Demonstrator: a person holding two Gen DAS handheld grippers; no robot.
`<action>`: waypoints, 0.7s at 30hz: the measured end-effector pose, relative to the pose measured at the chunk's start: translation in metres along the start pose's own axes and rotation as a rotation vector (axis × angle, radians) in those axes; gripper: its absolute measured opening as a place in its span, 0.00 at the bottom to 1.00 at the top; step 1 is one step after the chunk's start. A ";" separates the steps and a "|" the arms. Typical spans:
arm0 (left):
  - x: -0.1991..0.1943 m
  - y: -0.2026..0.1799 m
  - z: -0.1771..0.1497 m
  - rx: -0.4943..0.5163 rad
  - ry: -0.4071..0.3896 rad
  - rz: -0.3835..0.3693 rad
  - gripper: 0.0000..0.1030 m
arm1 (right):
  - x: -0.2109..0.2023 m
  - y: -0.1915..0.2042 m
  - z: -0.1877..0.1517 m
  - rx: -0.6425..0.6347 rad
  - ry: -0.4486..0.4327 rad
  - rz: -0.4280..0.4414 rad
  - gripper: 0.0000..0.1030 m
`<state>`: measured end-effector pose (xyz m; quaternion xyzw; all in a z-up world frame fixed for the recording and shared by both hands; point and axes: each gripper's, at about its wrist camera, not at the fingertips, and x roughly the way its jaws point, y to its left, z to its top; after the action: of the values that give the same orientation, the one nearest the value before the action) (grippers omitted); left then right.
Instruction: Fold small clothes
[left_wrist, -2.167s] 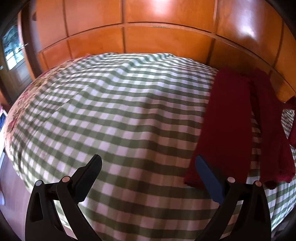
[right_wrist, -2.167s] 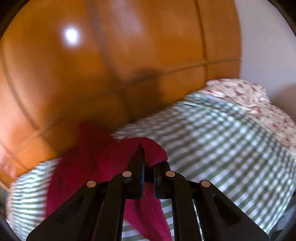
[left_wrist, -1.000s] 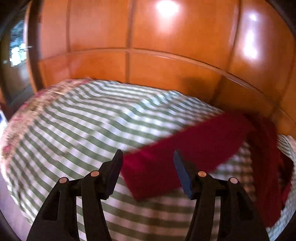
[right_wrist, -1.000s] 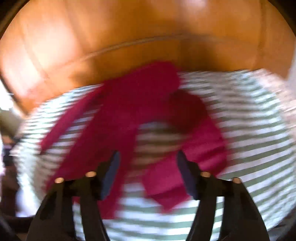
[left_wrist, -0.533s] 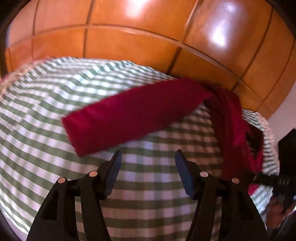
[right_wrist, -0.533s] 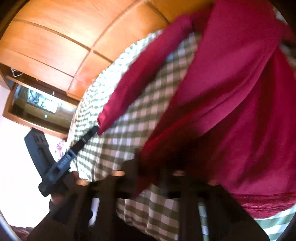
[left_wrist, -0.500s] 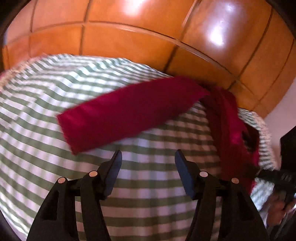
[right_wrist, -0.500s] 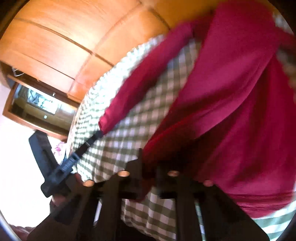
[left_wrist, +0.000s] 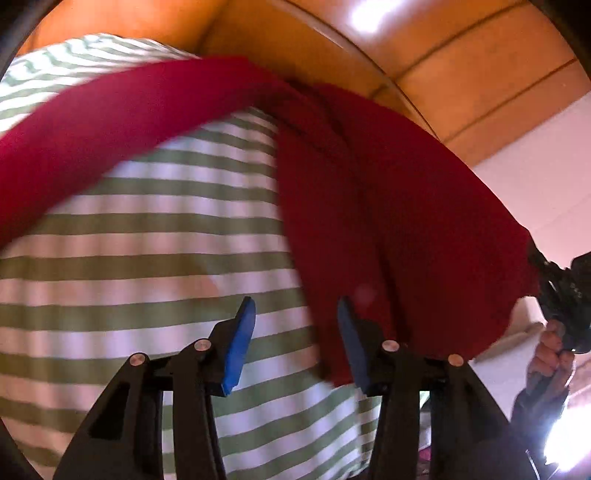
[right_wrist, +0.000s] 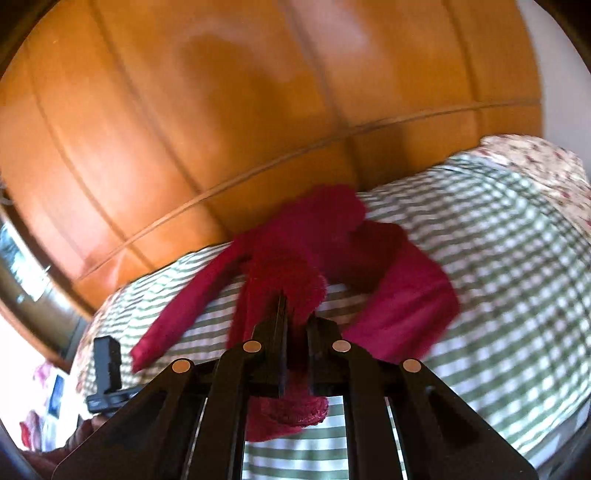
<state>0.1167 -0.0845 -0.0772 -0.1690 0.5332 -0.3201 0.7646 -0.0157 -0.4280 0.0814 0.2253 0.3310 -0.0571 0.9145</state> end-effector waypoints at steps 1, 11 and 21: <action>0.011 -0.009 0.002 0.009 0.020 -0.003 0.44 | -0.001 -0.005 -0.003 0.008 0.000 -0.009 0.07; 0.010 -0.027 0.012 0.054 -0.032 0.077 0.04 | 0.004 -0.011 0.001 -0.011 -0.001 -0.028 0.07; -0.159 0.040 -0.022 0.076 -0.229 0.245 0.02 | 0.008 0.027 -0.042 -0.106 0.134 0.078 0.07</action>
<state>0.0726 0.0532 0.0030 -0.1090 0.4468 -0.2233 0.8594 -0.0269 -0.3850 0.0580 0.1930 0.3851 0.0116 0.9024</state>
